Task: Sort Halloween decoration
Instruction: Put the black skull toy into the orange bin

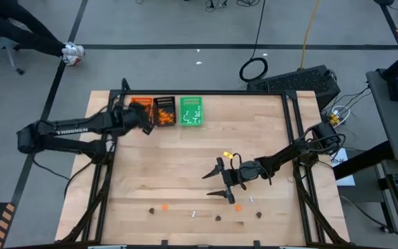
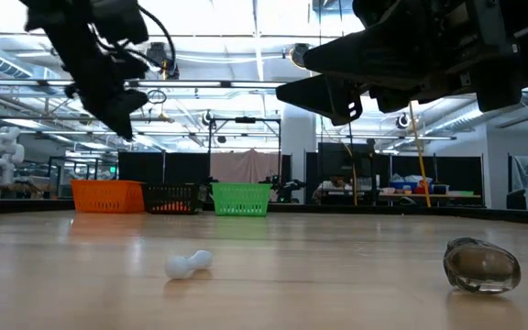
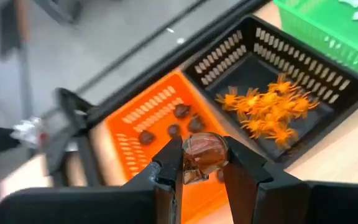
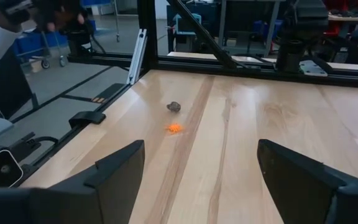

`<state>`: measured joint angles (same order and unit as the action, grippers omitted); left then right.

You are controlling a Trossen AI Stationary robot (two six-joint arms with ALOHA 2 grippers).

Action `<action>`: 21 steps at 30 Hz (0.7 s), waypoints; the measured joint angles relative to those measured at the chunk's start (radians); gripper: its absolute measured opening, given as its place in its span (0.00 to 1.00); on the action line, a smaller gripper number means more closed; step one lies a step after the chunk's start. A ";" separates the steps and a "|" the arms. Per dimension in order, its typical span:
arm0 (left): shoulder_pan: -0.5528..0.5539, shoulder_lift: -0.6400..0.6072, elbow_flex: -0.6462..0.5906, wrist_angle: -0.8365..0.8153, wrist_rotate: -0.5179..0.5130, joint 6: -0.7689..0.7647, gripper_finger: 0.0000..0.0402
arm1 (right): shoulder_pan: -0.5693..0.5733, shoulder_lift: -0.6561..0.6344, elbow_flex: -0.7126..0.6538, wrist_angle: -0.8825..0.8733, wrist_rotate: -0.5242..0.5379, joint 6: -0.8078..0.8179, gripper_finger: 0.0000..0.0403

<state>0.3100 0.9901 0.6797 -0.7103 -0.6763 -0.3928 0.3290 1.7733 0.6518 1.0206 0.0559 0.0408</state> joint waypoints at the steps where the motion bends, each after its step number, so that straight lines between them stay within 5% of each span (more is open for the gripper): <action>1: 0.042 0.000 -0.005 0.038 0.051 0.039 0.19 | 0.000 0.000 0.000 0.000 0.000 0.000 0.74; 9: 0.328 0.035 -0.061 0.178 0.347 0.166 0.19 | 0.000 0.000 0.000 -0.010 0.000 0.005 0.74; 21: 0.399 0.179 -0.063 0.229 0.395 0.170 0.26 | 0.000 0.000 0.000 -0.010 0.000 0.000 0.74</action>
<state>0.7094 1.1689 0.6167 -0.4817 -0.2810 -0.2223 0.3290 1.7733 0.6518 1.0108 0.0559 0.0405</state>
